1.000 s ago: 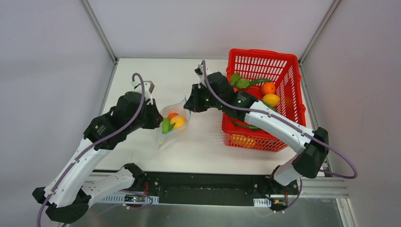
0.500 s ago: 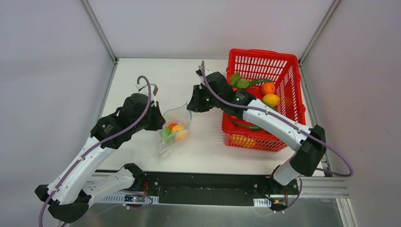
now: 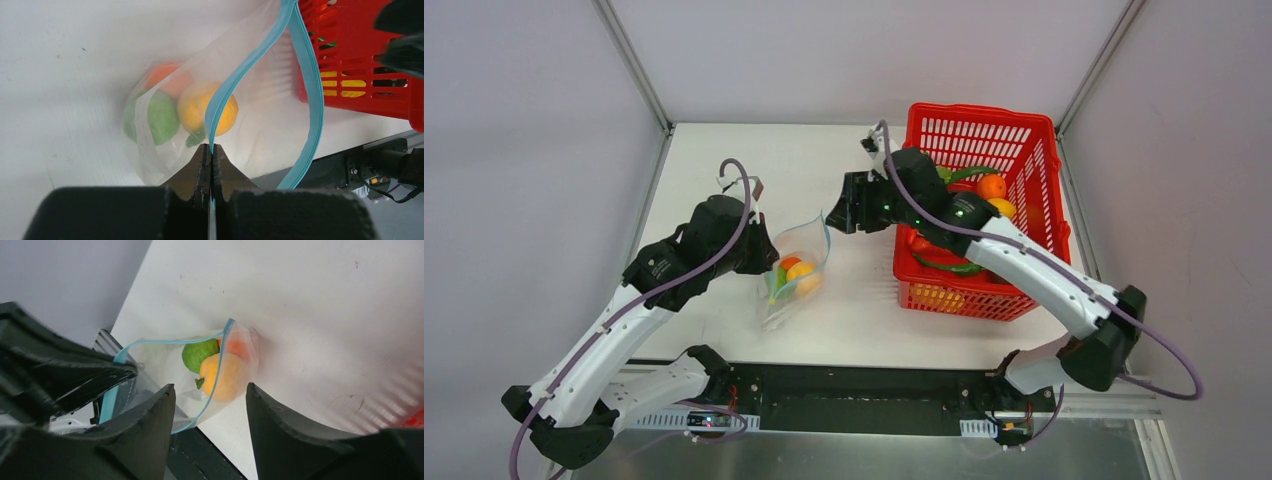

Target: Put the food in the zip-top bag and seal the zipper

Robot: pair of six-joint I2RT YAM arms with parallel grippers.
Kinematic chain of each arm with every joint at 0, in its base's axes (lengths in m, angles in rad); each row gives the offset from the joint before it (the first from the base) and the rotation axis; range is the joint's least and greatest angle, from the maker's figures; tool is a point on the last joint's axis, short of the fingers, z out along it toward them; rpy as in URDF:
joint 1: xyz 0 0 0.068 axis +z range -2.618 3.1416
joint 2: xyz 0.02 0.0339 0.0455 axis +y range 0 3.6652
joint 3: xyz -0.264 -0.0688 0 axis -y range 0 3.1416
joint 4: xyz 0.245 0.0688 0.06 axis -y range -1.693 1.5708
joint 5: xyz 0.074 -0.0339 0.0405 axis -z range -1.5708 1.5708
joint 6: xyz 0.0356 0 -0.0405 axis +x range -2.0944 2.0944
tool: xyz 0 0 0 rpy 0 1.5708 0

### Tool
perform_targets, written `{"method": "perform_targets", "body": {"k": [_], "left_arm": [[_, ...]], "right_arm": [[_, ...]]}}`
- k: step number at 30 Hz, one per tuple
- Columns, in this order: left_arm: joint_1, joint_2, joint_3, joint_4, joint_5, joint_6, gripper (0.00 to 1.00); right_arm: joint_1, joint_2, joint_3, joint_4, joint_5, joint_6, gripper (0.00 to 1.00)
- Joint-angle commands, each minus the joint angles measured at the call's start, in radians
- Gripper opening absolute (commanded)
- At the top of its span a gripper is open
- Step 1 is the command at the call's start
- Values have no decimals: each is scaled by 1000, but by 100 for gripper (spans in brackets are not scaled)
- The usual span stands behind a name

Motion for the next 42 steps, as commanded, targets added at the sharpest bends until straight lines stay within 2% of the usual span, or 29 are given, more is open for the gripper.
{"method": "perform_targets", "body": {"k": [1, 8, 11, 13, 17, 20, 26, 31, 34, 39, 42], "left_arm": [[8, -29, -12, 30, 7, -19, 0], [8, -29, -12, 38, 24, -22, 0], [8, -31, -17, 49, 32, -24, 0], [8, -29, -18, 51, 35, -23, 0], [8, -30, -21, 52, 38, -23, 0], [8, -32, -24, 55, 39, -23, 0], [9, -29, -20, 58, 45, -23, 0], [9, -42, -24, 49, 38, -23, 0], [9, -51, -27, 47, 31, -23, 0], [9, -49, -31, 49, 33, -23, 0], [8, -47, -32, 55, 38, -24, 0]], "right_arm": [[-6, -194, -11, 25, 76, -52, 60], [-37, -391, -134, -22, 533, -114, 76], [-128, -411, -164, -94, 648, -108, 81], [-231, -404, -176, -151, 639, -86, 81], [-477, -367, -215, -219, 485, -41, 81], [-575, -305, -239, -271, 417, -15, 84], [-610, -194, -309, -277, 425, 7, 95], [-637, -153, -348, -231, 468, 28, 96], [-657, -134, -373, -197, 496, 29, 94], [-671, -75, -378, -171, 569, 17, 83], [-687, -38, -392, -130, 533, -6, 79]]}}
